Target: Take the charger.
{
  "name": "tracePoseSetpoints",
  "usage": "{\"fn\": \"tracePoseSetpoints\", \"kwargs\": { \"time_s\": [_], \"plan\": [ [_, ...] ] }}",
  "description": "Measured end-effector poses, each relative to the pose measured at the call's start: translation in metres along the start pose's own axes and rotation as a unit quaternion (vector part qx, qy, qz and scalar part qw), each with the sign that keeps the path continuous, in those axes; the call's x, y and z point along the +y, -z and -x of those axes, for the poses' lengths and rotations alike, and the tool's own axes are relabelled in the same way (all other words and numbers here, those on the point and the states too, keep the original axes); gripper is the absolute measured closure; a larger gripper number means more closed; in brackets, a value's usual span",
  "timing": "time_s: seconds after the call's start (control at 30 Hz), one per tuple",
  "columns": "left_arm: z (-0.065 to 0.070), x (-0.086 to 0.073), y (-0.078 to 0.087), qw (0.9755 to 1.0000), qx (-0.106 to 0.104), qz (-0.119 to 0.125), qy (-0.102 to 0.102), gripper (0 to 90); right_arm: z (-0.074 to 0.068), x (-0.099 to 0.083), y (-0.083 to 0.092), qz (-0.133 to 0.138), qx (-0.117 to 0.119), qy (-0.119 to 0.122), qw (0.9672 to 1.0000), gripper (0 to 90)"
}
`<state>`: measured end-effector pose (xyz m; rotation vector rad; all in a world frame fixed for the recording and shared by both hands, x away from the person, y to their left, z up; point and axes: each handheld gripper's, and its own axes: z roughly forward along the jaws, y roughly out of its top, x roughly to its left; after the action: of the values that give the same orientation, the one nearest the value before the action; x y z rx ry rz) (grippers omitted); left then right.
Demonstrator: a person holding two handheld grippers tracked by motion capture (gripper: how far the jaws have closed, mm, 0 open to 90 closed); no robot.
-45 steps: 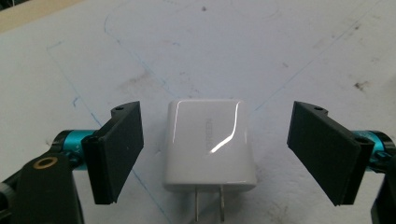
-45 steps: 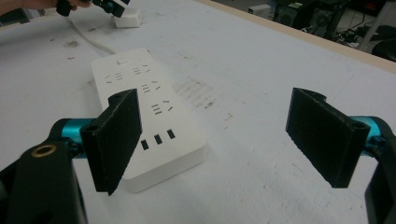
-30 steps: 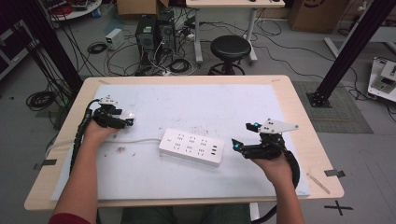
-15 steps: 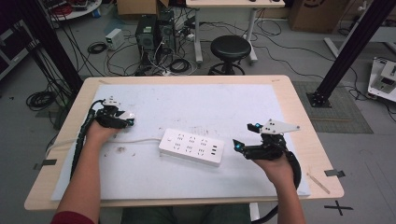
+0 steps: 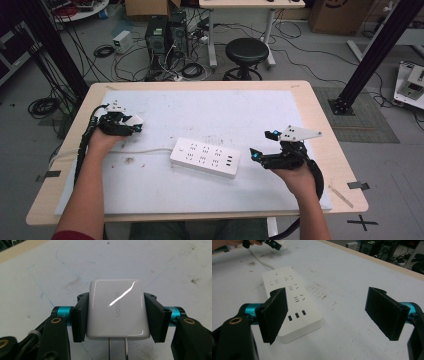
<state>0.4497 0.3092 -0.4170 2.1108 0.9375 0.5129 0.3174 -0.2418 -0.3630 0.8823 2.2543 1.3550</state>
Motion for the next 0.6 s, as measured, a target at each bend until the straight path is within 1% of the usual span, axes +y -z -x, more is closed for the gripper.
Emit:
{"fn": "tracePoseSetpoints", "kwargs": {
  "time_s": [0.03,0.13,0.17,0.23,0.27,0.3,0.33,0.37,0.4,0.43,0.47,0.5,0.6],
  "plan": [
    [0.002,0.002,0.005,1.0000,-0.001,0.005,-0.001,42.5,0.001,0.003,0.001,-0.003,0.005,0.003,1.0000,18.7],
    [0.011,0.008,0.021,0.9998,-0.003,0.018,-0.009,42.5,0.003,0.006,0.002,-0.002,0.007,0.005,1.0000,18.7],
    [0.014,0.009,0.026,0.9997,-0.006,0.023,-0.010,42.5,0.004,0.008,0.005,-0.002,0.012,0.004,0.9999,18.7],
    [0.020,0.012,0.036,0.9994,-0.008,0.029,-0.016,42.5,0.005,0.009,0.006,-0.002,0.012,0.003,0.9999,18.7],
    [0.025,0.013,0.043,0.9992,-0.013,0.034,-0.018,42.4,0.005,0.010,0.006,0.000,0.014,0.002,0.9999,18.7],
    [0.032,0.015,0.054,0.9989,-0.014,0.037,-0.024,42.5,0.005,0.011,0.008,0.000,0.020,0.004,0.9998,18.7],
    [0.032,0.015,0.054,0.9989,-0.014,0.037,-0.024,42.5,0.005,0.011,0.008,0.000,0.020,0.004,0.9998,18.7],
    [0.036,0.016,0.059,0.9988,-0.016,0.039,-0.026,42.5,0.005,0.011,0.008,0.000,0.023,0.003,0.9997,18.7],
    [0.040,0.016,0.063,0.9986,-0.020,0.040,-0.029,42.5,0.005,0.012,0.008,0.002,0.026,0.004,0.9997,18.7],
    [0.048,0.018,0.072,0.9982,-0.029,0.044,-0.027,42.5,0.004,0.012,0.008,0.002,0.028,0.007,0.9996,18.7],
    [0.048,0.018,0.072,0.9982,-0.029,0.044,-0.027,42.4,0.004,0.012,0.008,0.002,0.028,0.007,0.9996,18.7],
    [0.052,0.019,0.076,0.9979,-0.035,0.046,-0.028,42.4,0.002,0.013,0.007,0.003,0.032,0.006,0.9995,18.7],
    [0.065,0.021,0.086,0.9965,-0.047,0.054,-0.043,42.5,0.000,0.014,0.006,0.006,0.036,0.010,0.9993,18.7]
  ]
}}
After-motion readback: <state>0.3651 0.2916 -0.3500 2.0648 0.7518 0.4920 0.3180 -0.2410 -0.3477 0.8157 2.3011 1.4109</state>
